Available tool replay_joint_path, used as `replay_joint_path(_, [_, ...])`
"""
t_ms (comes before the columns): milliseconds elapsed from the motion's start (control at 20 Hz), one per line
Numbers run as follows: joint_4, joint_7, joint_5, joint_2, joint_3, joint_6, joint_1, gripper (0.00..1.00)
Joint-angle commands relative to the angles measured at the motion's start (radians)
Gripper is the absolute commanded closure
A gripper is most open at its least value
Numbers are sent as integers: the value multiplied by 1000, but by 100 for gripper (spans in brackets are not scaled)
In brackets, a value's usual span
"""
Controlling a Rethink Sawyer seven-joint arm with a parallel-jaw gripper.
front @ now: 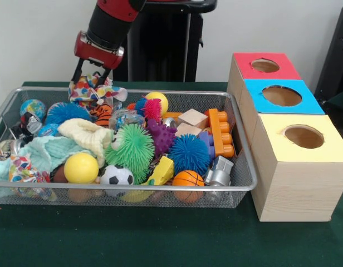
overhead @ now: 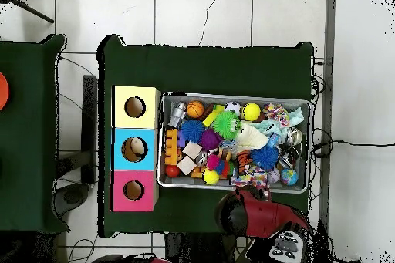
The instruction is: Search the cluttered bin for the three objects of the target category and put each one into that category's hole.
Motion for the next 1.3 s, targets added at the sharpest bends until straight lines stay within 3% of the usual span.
replay_joint_path(50, [-81, 135, 40, 45, 120, 57, -45, 0])
replay_joint_path(200, [-89, 124, 23, 43, 131, 30, -50, 0])
replay_joint_path(250, [-83, 126, 22, 39, 136, 25, -54, 100])
replay_joint_path(600, [-92, 117, 30, 20, 135, 67, -32, 100])
replay_joint_path(800, [-58, 181, 66, -15, 112, 11, 2, 100])
replay_joint_path(950, [-14, 170, 46, -97, 185, -11, -29, 100])
replay_joint_path(1100, [41, 144, 32, -197, 315, 19, -98, 100])
replay_joint_path(1300, [61, 68, 4, -266, 418, 94, -137, 100])
